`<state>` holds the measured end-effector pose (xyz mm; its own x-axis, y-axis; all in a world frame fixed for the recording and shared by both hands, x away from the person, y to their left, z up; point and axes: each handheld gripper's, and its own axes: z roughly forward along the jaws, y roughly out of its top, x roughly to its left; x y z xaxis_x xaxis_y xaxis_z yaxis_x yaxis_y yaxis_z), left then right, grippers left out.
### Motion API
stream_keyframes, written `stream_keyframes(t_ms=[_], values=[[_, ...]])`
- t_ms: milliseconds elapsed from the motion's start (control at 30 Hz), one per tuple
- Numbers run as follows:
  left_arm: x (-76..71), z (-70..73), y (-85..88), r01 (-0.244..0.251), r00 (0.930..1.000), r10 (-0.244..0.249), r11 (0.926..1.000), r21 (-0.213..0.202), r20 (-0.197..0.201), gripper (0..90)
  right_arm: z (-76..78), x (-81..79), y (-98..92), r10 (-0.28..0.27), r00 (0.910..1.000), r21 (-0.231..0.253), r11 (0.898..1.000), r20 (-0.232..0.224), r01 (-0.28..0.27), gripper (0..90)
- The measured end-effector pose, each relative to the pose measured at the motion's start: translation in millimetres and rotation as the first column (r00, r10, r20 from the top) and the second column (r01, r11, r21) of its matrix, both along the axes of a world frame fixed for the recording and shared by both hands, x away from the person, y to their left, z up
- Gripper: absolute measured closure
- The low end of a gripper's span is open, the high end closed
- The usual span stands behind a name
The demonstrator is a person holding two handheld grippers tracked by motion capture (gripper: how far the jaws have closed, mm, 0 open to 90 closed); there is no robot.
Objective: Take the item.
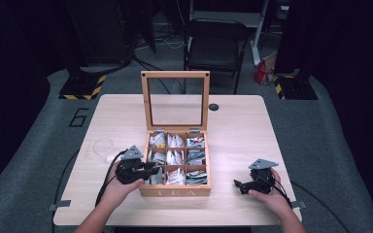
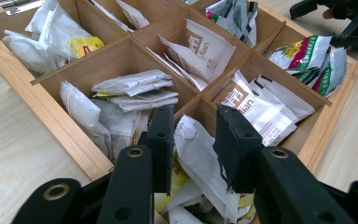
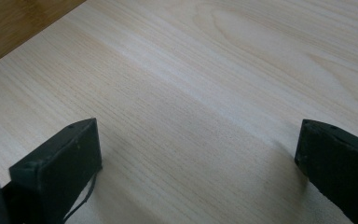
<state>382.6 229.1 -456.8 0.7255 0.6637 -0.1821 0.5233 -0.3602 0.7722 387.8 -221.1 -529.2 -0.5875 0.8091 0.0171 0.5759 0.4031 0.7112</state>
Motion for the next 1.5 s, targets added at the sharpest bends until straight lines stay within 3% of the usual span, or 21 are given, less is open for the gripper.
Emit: stream_keyframes(t_ms=[400,933,1067,1267,1500], values=[[-3.8,4.2,0.2,0.019,0.9998,-0.019,0.9998,0.002,0.009,83.8,0.0,0.1,-0.3,0.002,1.0,-0.006,1.0,0.0,-0.002,0.0],[-16.3,13.5,10.6,0.042,0.9991,-0.042,0.9991,-0.008,0.002,88.4,0.1,0.0,0.0,0.001,1.0,0.0,1.0,-0.002,-0.001,0.0],[-17.2,16.3,15.1,0.057,0.9983,-0.057,0.9983,0.01,-0.009,88.4,0.0,0.0,0.0,0.0,1.0,0.0,1.0,0.0,0.0,0.0],[-19.0,18.4,20.6,0.045,0.999,-0.045,0.9986,0.029,0.003,89.2,0.0,0.2,-0.1,-0.001,1.0,-0.005,1.0,0.001,0.001,0.0],[-17.7,25.8,24.3,0.017,0.9994,-0.017,0.9998,0.005,0.03,89.5,0.2,0.0,-0.1,0.003,1.0,0.0,1.0,-0.004,-0.003,0.0]])
